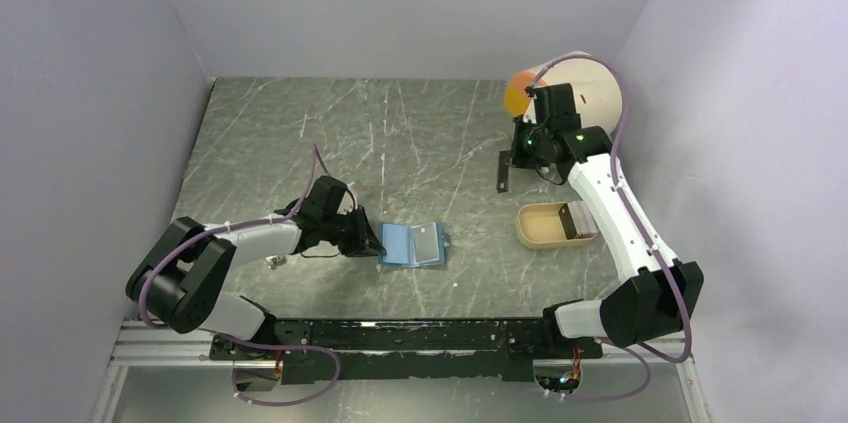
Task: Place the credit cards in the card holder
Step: Place the credit card in the storage box.
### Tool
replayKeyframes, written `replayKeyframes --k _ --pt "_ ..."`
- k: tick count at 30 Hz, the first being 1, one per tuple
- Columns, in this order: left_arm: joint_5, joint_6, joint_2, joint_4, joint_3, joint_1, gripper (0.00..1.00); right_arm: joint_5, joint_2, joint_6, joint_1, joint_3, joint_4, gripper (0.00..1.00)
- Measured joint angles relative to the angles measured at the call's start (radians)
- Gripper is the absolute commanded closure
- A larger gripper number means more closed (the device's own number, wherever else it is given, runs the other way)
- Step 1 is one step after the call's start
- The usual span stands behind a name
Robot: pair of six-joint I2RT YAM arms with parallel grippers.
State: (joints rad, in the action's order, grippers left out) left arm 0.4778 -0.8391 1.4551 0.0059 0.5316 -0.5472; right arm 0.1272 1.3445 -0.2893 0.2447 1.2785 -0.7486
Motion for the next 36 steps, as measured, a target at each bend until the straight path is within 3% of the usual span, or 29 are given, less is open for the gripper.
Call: replayKeyframes --k 6,11,23,33,36 --pt "0.016 0.024 -0.044 -0.018 0.003 0.000 0.85 -0.282 0.011 0.089 -0.012 0.091 -0.253 1.00" --pt "0.035 0.040 -0.074 -0.030 0.003 0.000 0.85 -0.396 0.058 0.198 -0.030 0.077 -0.326 1.00" --pt "0.061 0.069 -0.140 -0.059 0.002 0.000 0.84 -0.502 0.259 0.338 -0.035 -0.053 -0.286 1.00" --pt "0.068 0.076 -0.140 -0.060 0.002 0.000 0.84 -0.537 0.264 0.405 -0.108 -0.133 -0.149 1.00" --pt "0.069 0.077 -0.137 -0.060 0.002 0.000 0.84 -0.514 0.264 0.419 -0.122 -0.141 -0.126 0.93"
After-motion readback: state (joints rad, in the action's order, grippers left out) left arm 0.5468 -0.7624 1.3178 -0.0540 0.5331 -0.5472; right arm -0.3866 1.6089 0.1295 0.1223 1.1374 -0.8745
